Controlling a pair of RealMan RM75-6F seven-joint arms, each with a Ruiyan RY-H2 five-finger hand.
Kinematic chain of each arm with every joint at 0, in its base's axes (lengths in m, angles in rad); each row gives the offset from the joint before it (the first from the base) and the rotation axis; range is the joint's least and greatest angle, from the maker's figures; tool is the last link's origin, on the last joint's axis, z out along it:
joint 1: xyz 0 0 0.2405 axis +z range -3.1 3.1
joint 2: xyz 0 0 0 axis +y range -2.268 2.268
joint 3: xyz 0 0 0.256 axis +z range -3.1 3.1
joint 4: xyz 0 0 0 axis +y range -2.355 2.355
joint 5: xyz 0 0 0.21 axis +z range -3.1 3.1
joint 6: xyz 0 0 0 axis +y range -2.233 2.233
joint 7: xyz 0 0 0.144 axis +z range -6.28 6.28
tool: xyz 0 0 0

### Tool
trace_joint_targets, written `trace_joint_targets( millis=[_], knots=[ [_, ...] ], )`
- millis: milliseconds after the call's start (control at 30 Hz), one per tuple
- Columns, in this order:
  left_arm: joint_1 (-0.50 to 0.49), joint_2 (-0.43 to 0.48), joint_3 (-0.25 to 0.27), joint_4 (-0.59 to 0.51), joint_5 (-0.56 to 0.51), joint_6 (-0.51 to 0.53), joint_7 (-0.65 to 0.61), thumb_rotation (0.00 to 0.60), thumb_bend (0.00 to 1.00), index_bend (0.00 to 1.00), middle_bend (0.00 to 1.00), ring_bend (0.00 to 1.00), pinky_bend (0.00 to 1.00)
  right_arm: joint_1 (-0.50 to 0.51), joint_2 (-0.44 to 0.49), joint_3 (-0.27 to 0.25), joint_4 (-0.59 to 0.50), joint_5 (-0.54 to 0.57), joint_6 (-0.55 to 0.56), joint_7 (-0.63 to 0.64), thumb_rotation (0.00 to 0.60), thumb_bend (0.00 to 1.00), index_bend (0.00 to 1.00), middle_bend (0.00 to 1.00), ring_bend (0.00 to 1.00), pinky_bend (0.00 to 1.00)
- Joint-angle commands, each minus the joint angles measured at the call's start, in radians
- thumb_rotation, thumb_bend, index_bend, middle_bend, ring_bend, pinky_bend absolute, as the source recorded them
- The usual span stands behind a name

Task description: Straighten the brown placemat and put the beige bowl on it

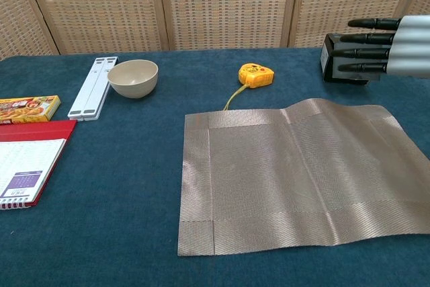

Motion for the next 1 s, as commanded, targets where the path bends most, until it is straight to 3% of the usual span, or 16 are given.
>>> trace_joint_targets(
  millis=[33, 167, 267, 400, 533, 867, 1000],
  knots=[
    [-0.001, -0.004, 0.003, 0.003, 0.010, 0.001, 0.002, 0.600, 0.00, 0.00, 0.00, 0.00, 0.00, -0.051, 0.018, 0.044, -0.046, 0.059, 0.086, -0.007, 0.600, 0.00, 0.00, 0.00, 0.00, 0.00],
    [-0.008, -0.012, 0.012, 0.024, 0.056, -0.008, -0.023, 0.600, 0.00, 0.00, 0.00, 0.00, 0.00, -0.142, 0.049, 0.105, -0.198, 0.178, 0.152, 0.036, 0.600, 0.00, 0.00, 0.00, 0.00, 0.00],
    [-0.024, -0.020, 0.019, 0.051, 0.093, -0.033, -0.048, 0.600, 0.00, 0.00, 0.00, 0.00, 0.00, -0.229, 0.081, 0.140, -0.379, 0.283, 0.185, 0.100, 0.600, 0.00, 0.00, 0.00, 0.00, 0.00],
    [-0.058, -0.067, 0.014, 0.118, 0.132, -0.065, -0.083, 0.600, 0.00, 0.00, 0.00, 0.00, 0.00, -0.339, 0.124, 0.155, -0.614, 0.382, 0.235, 0.132, 0.600, 0.00, 0.00, 0.00, 0.00, 0.00],
    [-0.104, -0.142, 0.009, 0.239, 0.213, -0.081, -0.109, 0.600, 0.00, 0.00, 0.00, 0.00, 0.00, -0.422, 0.126, 0.152, -0.731, 0.437, 0.279, 0.193, 0.600, 0.00, 0.00, 0.00, 0.00, 0.00],
    [-0.282, -0.290, 0.057, 0.538, 0.460, -0.181, -0.280, 0.600, 0.00, 0.00, 0.00, 0.00, 0.00, -0.527, 0.072, 0.142, -0.763, 0.486, 0.313, 0.313, 0.600, 0.00, 0.00, 0.00, 0.00, 0.00],
    [-0.392, -0.406, 0.090, 0.708, 0.583, -0.212, -0.357, 0.600, 0.00, 0.00, 0.00, 0.00, 0.00, -0.544, 0.060, 0.149, -0.738, 0.494, 0.302, 0.340, 0.600, 0.00, 0.00, 0.00, 0.00, 0.00]
  ],
)
